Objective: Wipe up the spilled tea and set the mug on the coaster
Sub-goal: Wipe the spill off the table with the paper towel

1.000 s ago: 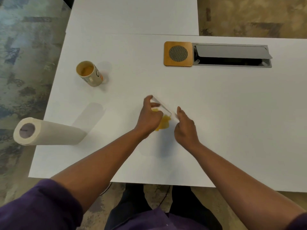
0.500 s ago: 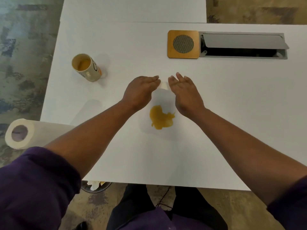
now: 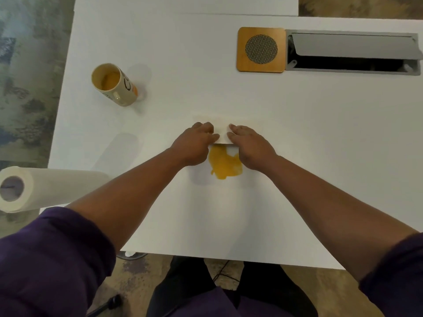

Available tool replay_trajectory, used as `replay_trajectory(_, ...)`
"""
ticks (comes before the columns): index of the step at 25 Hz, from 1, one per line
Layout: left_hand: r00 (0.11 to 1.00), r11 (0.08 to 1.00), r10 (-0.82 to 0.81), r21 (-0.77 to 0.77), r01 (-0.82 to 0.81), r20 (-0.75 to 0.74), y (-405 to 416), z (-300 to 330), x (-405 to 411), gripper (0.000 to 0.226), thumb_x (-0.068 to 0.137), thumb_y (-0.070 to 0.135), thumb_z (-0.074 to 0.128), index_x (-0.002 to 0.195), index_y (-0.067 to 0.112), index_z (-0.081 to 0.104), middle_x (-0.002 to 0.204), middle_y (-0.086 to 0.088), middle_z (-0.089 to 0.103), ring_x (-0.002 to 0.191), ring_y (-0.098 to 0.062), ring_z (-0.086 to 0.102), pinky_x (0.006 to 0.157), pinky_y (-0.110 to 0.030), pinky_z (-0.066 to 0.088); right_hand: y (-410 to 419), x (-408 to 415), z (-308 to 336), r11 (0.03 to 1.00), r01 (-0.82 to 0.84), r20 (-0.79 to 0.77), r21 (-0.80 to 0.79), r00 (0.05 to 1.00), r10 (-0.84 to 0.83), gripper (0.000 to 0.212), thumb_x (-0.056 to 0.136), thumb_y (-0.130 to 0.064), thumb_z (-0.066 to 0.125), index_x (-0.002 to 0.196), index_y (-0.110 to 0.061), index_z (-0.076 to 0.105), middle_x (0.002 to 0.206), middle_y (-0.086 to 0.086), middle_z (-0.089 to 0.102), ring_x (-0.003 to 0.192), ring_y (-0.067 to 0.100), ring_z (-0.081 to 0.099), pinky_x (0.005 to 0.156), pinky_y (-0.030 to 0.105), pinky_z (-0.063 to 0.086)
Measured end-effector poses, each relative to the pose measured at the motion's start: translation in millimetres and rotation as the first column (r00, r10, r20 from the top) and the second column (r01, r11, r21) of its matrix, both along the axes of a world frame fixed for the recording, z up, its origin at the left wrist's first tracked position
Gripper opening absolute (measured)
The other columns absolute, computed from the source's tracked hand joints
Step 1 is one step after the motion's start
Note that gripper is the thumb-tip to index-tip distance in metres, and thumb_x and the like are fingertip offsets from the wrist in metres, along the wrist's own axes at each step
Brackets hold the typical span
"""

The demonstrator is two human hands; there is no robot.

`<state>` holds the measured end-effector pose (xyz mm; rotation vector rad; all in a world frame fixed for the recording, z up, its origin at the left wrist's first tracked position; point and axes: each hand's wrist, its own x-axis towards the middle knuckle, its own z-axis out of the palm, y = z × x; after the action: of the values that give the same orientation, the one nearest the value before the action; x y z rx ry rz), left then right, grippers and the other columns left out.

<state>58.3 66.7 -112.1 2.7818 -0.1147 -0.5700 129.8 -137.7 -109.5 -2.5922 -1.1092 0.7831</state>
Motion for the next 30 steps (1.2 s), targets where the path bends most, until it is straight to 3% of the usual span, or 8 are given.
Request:
replay_trajectory(2,0.997,0.998,-0.051,-0.034,0.049,-0.061,0.4,-1.6,4.1,0.067,0.092,-0.003,0.046,0.155,0.019,0.039,0.165,-0.005,0.03,0.153,-0.03,0.023,0.12,-0.043,0.032,4.4,6.3,0.4,0.999,-0.038,0.022,-0.014,0.999,0.039,0.061,0.095,-0.002,0.04,0.154,-0.016,0.036,0.165,0.002,0.026,0.153,0.027,0.018,0.117,0.046,0.031)
replay_trajectory(4,0.993,0.995,-0.063,-0.087,0.054,-0.101,0.7,-3.6,6.2,0.07,0.095,-0.006,0.041,0.159,0.02,0.028,0.169,-0.001,0.017,0.156,-0.022,0.011,0.124,-0.04,0.022,6.6,9.0,-1.2,0.997,-0.078,0.031,-0.025,0.996,0.079,0.062,0.094,-0.004,0.039,0.155,-0.017,0.034,0.165,0.001,0.024,0.154,0.026,0.012,0.118,0.044,0.024)
replay_trajectory(14,0.986,0.994,-0.062,-0.094,0.048,-0.152,-7.1,1.9,-13.9,0.057,0.103,0.008,0.037,0.156,0.028,0.036,0.165,0.007,0.029,0.152,-0.014,0.027,0.12,-0.039,0.03,-7.9,-10.0,2.5,0.986,-0.166,-0.116,0.013,0.979,0.166,0.062,0.098,0.003,0.032,0.157,-0.015,0.028,0.166,0.005,0.021,0.155,0.027,0.009,0.123,0.038,0.019)
replay_trajectory(30,0.988,0.999,-0.035,-0.02,0.032,-0.149,-36.9,-5.5,-83.0,0.061,0.1,0.012,0.033,0.158,0.03,0.029,0.166,0.012,0.023,0.153,-0.015,0.025,0.11,-0.039,0.039,-32.6,-75.0,5.2,0.992,-0.117,-0.17,0.035,0.978,0.121,0.066,0.093,0.007,0.031,0.156,-0.011,0.029,0.166,0.005,0.021,0.155,0.025,0.007,0.121,0.029,0.011)
